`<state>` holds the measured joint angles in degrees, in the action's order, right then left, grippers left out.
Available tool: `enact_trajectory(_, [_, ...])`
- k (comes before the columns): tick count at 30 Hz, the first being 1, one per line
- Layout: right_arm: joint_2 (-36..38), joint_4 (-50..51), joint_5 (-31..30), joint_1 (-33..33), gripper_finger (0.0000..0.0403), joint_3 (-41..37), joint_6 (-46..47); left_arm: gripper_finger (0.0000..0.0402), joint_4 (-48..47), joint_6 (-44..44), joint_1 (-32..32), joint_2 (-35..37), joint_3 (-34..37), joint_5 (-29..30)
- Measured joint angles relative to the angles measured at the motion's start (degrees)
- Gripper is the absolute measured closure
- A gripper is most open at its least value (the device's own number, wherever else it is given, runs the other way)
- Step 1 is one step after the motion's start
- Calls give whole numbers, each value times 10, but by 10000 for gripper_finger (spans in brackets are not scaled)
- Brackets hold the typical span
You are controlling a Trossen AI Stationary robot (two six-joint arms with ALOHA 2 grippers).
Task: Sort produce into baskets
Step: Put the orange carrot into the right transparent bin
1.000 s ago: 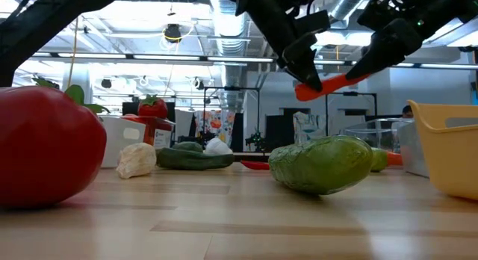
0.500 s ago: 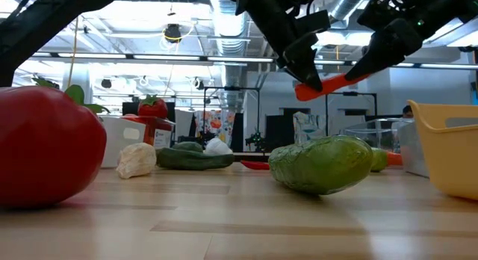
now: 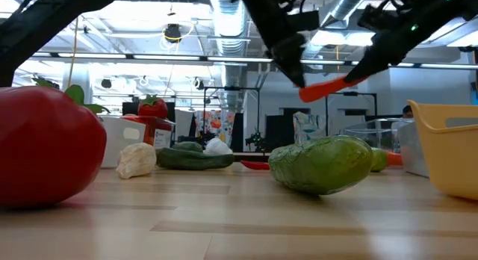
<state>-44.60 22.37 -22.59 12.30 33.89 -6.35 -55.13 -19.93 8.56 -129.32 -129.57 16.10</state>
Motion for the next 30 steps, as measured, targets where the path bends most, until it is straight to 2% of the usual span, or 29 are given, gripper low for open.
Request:
enact_trajectory(4, [0, 12, -82, 14, 306, 0, 2, 167, -100, -4, 0, 0, -44, 41])
enact_trajectory(8, [0, 56, -146, 35, 306, 0, 50, 173, -201, -4, 4, 11, -44, 41])
enact_trajectory(15, [0, 128, -165, 74, 306, 0, 136, 177, -337, 65, 29, 34, -40, -38])
enact_trajectory(19, [0, 135, -177, 87, 306, 0, 157, 177, -349, 83, 46, 47, -40, -76])
enact_trajectory(26, [1, 163, -264, 92, 306, 0, 215, 177, -349, 85, 60, 88, -40, -81])
enact_trajectory(30, [1, 183, -256, 105, 306, 0, 252, 178, -349, 88, 69, 121, -40, -80])
